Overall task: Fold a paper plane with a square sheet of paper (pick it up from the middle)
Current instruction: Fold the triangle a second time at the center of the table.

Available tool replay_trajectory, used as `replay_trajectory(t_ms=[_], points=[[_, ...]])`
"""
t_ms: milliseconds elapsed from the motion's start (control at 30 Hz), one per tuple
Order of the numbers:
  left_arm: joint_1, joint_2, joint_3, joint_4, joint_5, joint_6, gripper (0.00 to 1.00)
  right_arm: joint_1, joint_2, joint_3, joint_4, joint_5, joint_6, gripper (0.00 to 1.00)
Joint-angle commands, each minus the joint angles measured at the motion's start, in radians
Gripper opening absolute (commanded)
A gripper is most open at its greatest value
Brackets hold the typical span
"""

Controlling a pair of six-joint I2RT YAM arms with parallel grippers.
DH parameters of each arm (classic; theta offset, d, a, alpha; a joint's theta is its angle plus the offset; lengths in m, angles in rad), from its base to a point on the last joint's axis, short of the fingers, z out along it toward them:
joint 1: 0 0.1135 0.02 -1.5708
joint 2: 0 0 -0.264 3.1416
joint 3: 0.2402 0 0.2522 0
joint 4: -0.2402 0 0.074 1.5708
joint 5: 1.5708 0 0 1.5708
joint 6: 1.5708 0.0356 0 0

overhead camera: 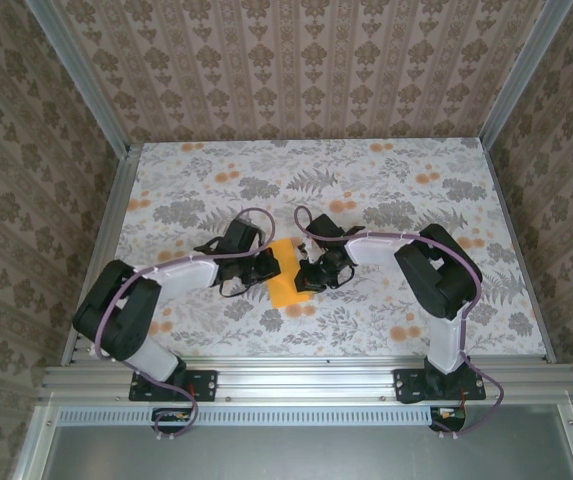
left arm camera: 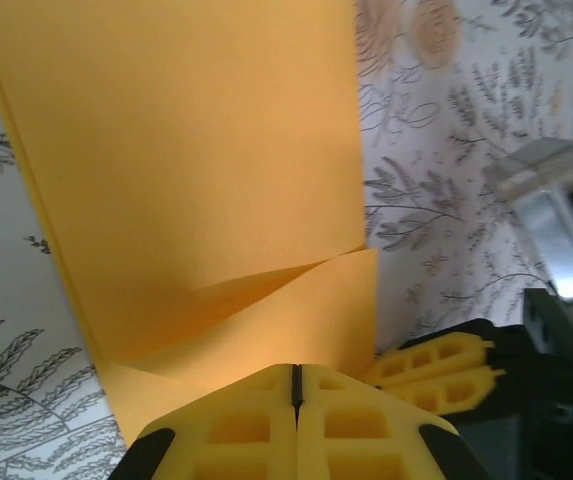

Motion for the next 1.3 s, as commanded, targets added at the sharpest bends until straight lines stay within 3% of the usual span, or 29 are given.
replay_trajectory(t_ms=[0, 400, 767, 1267], points=[[-0.002, 0.018, -0.012, 0.005, -0.021, -0.002, 0.03, -0.003, 0.024, -0.039, -0.118, 0.084, 0.013, 0.10], [0.012, 0.069, -0.065, 0.019, -0.113, 0.001, 0.01, -0.003, 0.030, -0.046, -0.118, 0.087, 0.008, 0.10], [0.018, 0.086, -0.087, 0.028, -0.105, -0.009, 0.00, 0.009, -0.052, 0.047, -0.071, 0.010, 0.020, 0.10], [0.018, 0.097, -0.084, 0.007, -0.108, -0.050, 0.00, 0.055, 0.147, 0.270, -0.137, 0.033, 0.050, 0.09]])
